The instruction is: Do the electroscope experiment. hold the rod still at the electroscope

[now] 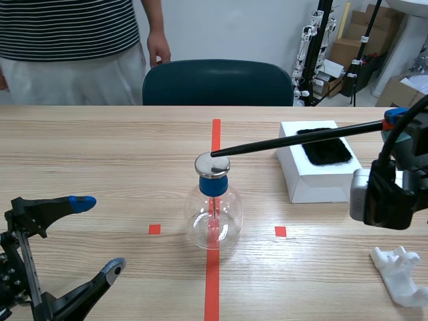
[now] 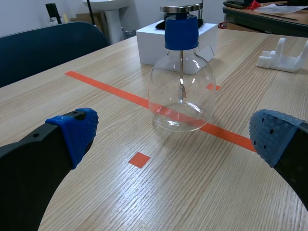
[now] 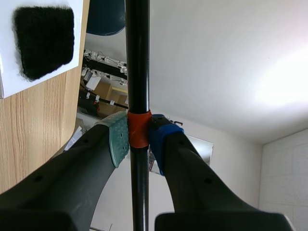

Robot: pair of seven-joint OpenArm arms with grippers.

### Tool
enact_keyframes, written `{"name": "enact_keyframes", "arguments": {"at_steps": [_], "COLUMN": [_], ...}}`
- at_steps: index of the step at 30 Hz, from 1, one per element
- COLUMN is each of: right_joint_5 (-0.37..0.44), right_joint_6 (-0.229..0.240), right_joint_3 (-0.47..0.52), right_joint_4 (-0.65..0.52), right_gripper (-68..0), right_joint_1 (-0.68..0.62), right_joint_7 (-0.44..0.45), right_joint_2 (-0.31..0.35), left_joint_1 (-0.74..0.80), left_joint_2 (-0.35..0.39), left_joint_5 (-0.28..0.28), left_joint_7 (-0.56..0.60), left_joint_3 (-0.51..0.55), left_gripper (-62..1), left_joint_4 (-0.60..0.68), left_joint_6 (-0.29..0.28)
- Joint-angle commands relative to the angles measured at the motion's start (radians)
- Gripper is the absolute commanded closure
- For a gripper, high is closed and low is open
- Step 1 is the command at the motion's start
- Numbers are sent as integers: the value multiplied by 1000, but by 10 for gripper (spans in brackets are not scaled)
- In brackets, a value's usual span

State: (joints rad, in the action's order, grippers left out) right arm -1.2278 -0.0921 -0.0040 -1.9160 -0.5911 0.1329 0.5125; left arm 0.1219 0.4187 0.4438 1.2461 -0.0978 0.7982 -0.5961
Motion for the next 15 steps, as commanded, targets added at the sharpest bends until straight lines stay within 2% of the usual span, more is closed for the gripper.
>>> {"name": "enact_keyframes", "arguments": {"at_steps": [1,5,15], "right_joint_5": [0,11,156], "right_joint_6": [-16,-19,-19], "right_joint_3": [10,34,217], "right_joint_4": [-5,-17,-181], "right_gripper": [-2,-2,-3], "right_joint_1": [12,3,-155], "right_joint_7": [-5,8,47], "right_joint_2": [8,9,8], "left_joint_1": [-3,-3,-3], "left_joint_2": [6,6,5], "left_joint_5": [-13,-13,-13], "left_joint_7": [14,13,13], "left_joint_3": [6,6,6], "left_gripper": [-623,-623,-623], "left_joint_4": [11,11,11], "left_joint_6": [2,2,2]}}
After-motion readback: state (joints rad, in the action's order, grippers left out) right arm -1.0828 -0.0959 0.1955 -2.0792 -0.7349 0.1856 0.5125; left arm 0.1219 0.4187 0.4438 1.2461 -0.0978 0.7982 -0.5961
